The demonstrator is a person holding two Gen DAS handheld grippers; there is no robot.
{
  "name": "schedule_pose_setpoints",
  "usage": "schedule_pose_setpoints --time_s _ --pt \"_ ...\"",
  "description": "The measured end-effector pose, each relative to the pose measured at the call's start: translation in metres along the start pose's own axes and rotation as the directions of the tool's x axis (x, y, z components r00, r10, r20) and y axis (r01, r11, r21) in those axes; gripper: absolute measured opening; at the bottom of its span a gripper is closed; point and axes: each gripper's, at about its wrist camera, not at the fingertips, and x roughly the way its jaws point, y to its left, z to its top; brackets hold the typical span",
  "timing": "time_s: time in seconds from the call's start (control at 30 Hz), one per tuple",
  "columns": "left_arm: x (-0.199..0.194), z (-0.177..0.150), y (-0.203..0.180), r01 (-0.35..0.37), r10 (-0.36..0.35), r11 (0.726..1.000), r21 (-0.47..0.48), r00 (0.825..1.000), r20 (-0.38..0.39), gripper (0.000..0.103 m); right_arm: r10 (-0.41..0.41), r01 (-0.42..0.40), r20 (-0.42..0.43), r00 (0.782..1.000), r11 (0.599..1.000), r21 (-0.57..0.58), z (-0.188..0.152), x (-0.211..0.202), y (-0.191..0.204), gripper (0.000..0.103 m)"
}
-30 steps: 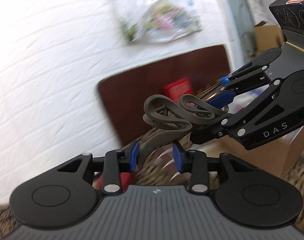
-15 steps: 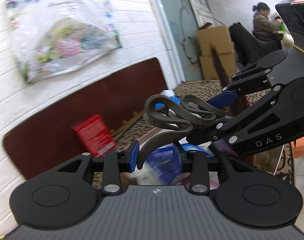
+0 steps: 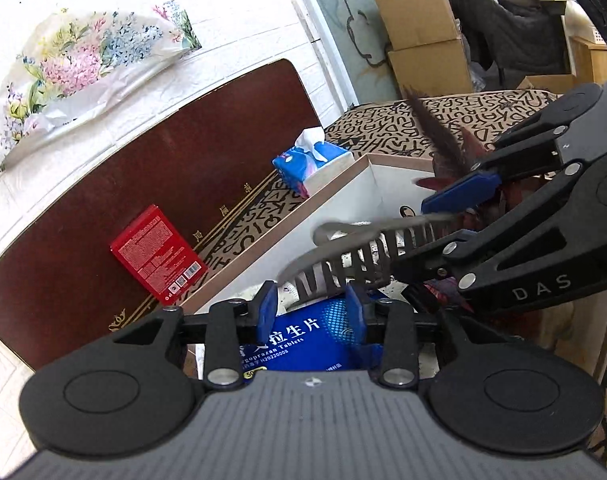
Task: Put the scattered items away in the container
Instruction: 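Open both tools to drop the clips into the container, then withdraw both open tools from the container back toward the table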
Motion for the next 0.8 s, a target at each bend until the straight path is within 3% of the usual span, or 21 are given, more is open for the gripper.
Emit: schedule_pose_setpoints --time_s 0.13,0.37,0.43,0.8 --pt "-0.002 -0.002 0.003 -0.012 0.012 0.999 -0.037 1.000 0.002 0.052 -0.016 0.016 0.024 1.000 1.000 -0.004 0.001 -0.008 0.001 0.061" --pt "-0.017 -0.005 0.004 -0.022 0.023 0.998 -0.053 1.000 0.016 0.057 -0.003 0.004 0.050 0.999 1.000 -0.017 0.006 -0.019 0.010 0.065" --pt "-0.025 -0.007 0.007 -0.006 0.008 0.998 -0.067 0.999 0.031 0.065 0.030 -0.029 0.066 0.997 1.000 -0.011 0.009 -0.023 0.016 0.076" --pt "-0.100 -0.053 0.040 -0.100 0.113 0.980 -0.173 0.992 0.064 0.065 0.128 -0.111 0.134 0.983 0.986 -0.123 0.018 -0.041 0.097 0.084"
